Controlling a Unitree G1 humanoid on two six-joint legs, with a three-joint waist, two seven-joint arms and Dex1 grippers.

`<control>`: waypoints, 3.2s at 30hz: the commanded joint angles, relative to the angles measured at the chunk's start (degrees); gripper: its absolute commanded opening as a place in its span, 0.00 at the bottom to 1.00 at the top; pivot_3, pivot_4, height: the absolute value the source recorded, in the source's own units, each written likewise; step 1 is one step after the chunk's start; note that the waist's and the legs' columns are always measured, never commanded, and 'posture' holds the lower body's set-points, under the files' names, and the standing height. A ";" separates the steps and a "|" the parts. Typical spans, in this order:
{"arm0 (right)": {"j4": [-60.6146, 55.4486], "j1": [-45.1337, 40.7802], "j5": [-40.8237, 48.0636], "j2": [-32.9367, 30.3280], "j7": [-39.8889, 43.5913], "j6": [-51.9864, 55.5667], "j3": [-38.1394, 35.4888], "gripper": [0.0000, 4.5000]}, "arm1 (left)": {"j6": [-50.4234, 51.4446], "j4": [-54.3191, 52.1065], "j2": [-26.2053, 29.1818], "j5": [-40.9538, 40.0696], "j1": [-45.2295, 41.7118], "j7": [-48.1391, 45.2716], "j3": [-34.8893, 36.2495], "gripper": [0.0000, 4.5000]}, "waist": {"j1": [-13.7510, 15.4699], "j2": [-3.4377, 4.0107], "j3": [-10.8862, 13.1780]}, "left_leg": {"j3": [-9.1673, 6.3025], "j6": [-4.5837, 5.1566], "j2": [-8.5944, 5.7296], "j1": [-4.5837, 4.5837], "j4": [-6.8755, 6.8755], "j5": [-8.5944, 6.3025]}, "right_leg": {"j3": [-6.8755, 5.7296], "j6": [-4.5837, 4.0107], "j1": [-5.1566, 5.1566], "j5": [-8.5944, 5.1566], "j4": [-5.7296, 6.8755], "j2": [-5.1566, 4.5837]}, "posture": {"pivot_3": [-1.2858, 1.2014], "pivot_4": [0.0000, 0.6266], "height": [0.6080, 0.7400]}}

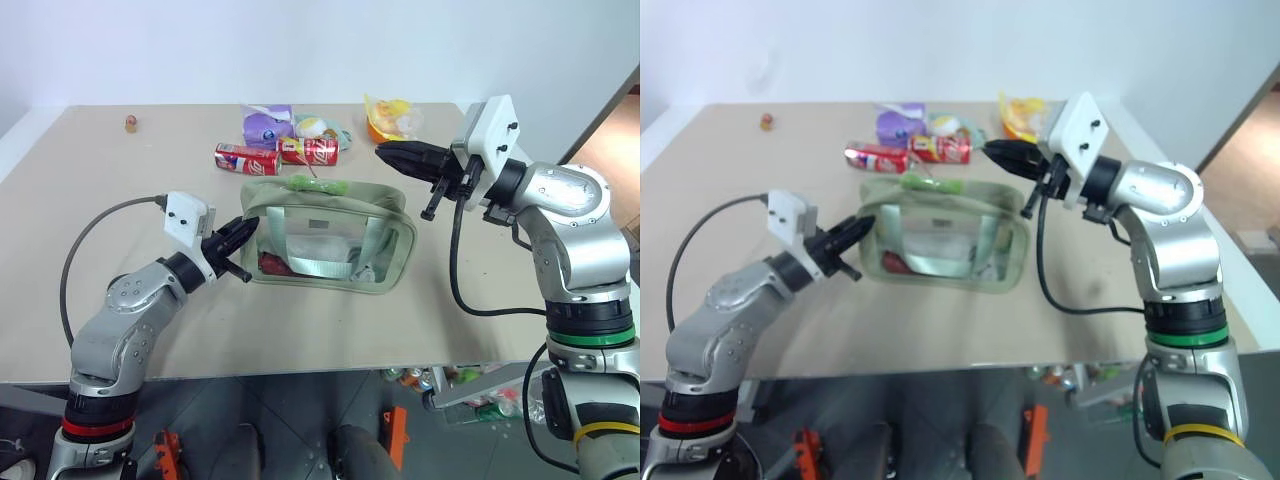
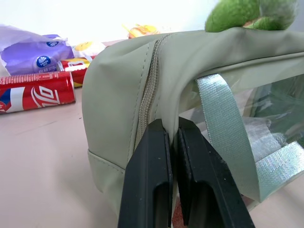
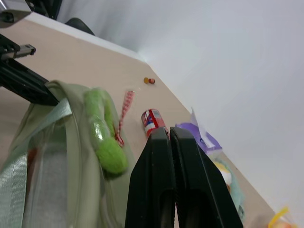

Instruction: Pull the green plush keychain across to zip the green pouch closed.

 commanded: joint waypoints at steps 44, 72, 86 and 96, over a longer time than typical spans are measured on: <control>9.84 -5.79 -4.87 10.90 5.37 -4.86 8.68 0.01 | -2.29 -1.12 -0.33 2.58 -0.07 -0.91 -1.17 0.00 | -0.03 0.00 0.00 | -0.01 0.00 0.02 0.00 -0.01 0.00 | -0.02 -0.01 0.01 0.02 0.00 0.02 | 0.52 0.24 1.00; 12.32 -0.18 -8.08 -8.69 -7.54 -8.27 -9.61 0.01 | -8.92 1.61 -5.62 9.74 -2.03 8.88 1.12 0.00 | 0.22 0.01 0.00 | 0.06 0.00 -0.02 -0.01 -0.01 0.00 | 0.05 0.00 -0.01 0.01 -0.01 -0.02 | 0.52 0.24 1.00; 8.79 16.38 -14.85 2.09 -23.24 -2.36 -3.87 0.01 | -9.45 0.43 -7.25 10.98 0.46 10.35 -0.23 0.00 | 0.19 0.00 0.00 | 0.08 0.00 -0.05 -0.01 -0.02 0.00 | 0.11 0.04 -0.01 0.03 -0.01 -0.03 | 0.52 0.24 1.00; 17.76 20.82 -20.05 7.78 -25.78 -8.06 2.36 0.01 | -10.12 0.67 -7.07 10.96 2.51 10.30 0.64 0.00 | -0.28 0.02 -0.02 | 0.09 -0.03 -0.03 0.11 -0.02 0.02 | 0.13 0.07 0.06 0.06 0.00 0.02 | 0.52 0.24 1.00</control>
